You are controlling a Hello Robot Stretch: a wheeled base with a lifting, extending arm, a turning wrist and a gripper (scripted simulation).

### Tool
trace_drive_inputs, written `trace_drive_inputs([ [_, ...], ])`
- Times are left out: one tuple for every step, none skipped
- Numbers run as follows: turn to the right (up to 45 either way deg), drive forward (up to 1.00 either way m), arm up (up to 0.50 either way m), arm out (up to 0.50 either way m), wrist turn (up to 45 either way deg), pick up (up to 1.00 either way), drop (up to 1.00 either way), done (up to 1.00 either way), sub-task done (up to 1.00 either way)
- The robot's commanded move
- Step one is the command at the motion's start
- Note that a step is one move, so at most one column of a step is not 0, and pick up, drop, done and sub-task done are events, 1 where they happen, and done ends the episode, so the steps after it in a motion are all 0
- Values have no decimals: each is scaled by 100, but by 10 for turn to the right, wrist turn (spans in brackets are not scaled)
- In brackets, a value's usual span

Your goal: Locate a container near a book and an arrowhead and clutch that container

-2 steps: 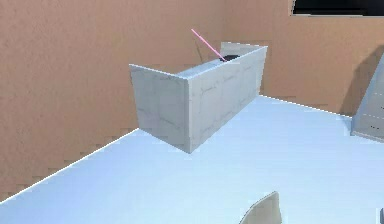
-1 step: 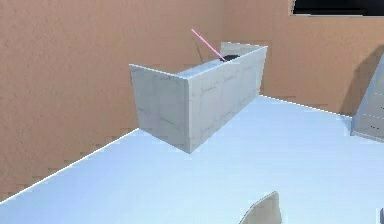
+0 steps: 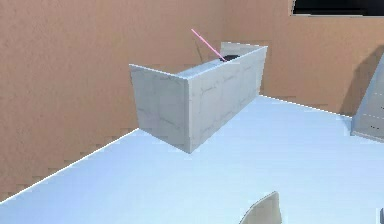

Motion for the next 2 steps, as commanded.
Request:
trace_drive_inputs([
  [0, 0, 10, 0, 0, 0, 0, 0, 0],
  [0, 0, 0, 0, 0, 0, 0, 100, 0],
])
